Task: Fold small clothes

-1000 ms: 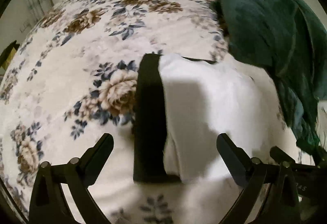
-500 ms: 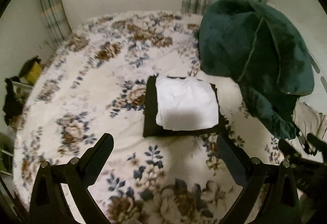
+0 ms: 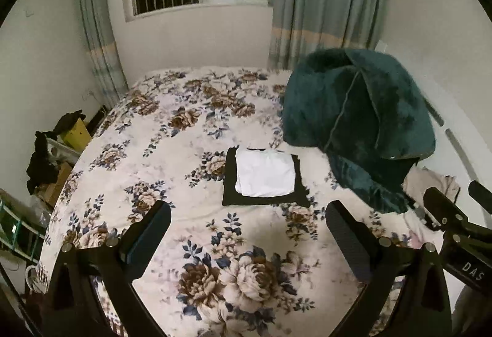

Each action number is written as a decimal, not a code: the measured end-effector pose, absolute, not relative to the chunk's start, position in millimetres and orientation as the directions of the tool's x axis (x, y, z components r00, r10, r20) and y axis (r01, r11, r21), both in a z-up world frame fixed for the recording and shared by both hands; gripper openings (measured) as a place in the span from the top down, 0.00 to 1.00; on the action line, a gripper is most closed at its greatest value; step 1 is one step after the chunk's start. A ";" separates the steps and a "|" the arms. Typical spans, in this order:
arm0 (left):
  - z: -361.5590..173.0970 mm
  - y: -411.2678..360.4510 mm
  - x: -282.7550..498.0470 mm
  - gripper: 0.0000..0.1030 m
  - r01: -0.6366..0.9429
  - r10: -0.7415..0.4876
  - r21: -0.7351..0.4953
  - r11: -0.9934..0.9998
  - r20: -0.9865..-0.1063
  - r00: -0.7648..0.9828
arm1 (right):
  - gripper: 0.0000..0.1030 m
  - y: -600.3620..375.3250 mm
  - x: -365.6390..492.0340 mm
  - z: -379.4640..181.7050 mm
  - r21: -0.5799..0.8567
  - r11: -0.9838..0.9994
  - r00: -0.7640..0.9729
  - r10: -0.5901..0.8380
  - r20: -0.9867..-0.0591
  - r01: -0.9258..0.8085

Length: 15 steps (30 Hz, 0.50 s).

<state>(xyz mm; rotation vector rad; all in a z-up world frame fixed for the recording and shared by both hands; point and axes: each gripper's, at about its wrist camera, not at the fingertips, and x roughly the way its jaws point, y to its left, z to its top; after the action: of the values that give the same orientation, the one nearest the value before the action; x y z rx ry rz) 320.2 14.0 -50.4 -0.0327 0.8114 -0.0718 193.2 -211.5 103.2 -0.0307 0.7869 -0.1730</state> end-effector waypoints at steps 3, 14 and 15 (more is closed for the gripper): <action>-31.2 14.0 294.2 0.00 0.052 -0.073 -0.050 0.997 -0.702 0.708 | 0.00 -206.2 157.5 133.9 -0.106 0.985 0.726 -0.173 -0.665 0.137; -2.6 20.5 246.2 0.00 0.038 -0.056 -0.041 0.998 -0.658 0.751 | 0.00 -200.9 92.0 180.8 -0.107 0.987 0.775 -0.162 -0.611 0.121; -1.7 20.2 243.7 0.00 0.038 -0.057 -0.043 0.998 -0.657 0.752 | 0.00 -200.4 88.6 183.1 -0.101 0.988 0.776 -0.156 -0.611 0.119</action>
<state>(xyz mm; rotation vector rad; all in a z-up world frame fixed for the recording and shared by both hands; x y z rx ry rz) 243.7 20.2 -1.7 -0.0277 0.7178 -0.0514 88.6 -200.4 183.1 -0.0577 0.6663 -0.1490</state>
